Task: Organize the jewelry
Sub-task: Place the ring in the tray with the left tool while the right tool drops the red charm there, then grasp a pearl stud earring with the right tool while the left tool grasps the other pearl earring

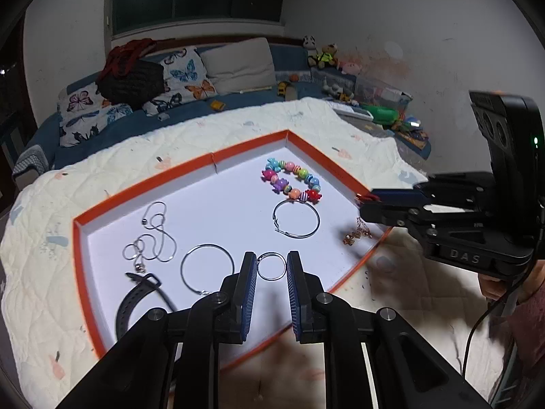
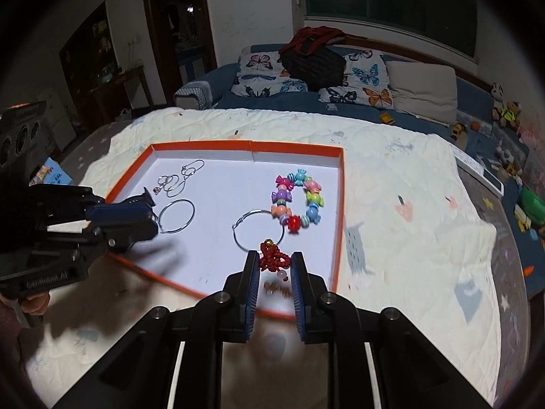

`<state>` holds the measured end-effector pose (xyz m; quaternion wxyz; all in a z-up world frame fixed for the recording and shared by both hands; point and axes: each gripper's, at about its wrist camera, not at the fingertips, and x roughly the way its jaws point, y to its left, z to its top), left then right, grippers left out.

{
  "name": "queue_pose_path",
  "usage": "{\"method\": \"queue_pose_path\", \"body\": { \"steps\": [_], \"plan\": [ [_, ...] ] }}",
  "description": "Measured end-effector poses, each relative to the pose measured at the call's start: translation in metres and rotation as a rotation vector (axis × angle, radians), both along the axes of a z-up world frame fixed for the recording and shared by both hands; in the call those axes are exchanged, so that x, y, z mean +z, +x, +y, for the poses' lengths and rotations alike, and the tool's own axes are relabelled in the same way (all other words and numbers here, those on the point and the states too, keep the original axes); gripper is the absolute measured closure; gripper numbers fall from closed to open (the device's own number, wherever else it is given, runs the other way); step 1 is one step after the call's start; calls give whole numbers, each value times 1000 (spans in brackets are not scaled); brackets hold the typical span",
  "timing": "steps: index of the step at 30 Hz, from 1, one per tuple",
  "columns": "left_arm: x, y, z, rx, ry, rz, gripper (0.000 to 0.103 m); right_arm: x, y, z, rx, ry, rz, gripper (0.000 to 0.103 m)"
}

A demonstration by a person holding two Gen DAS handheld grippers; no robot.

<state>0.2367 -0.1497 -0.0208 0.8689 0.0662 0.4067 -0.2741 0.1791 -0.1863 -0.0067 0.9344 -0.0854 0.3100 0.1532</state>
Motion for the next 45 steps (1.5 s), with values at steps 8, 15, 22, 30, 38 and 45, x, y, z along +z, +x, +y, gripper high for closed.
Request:
{"method": "queue_pose_path", "body": {
  "steps": [8,15,22,30,38,45],
  "plan": [
    [-24,17,-12,-8,24,62,84,-11,21,3,-5,-12,46,82],
    [-36,26,-14,-6,29,88,84,-15,27,3,-6,-26,62,82],
    [-40,28,-17,-10,54,74,84,-17,32,3,-11,-23,71,82],
    [-42,30,-16,-3,47,93,83,-19,35,0,-10,-4,78,80],
    [-40,31,-14,6,48,94,77,-18,36,2,-14,-12,72,73],
    [-25,24,-4,33,36,67,70,-7,24,0,-25,-7,38,61]
  ]
}}
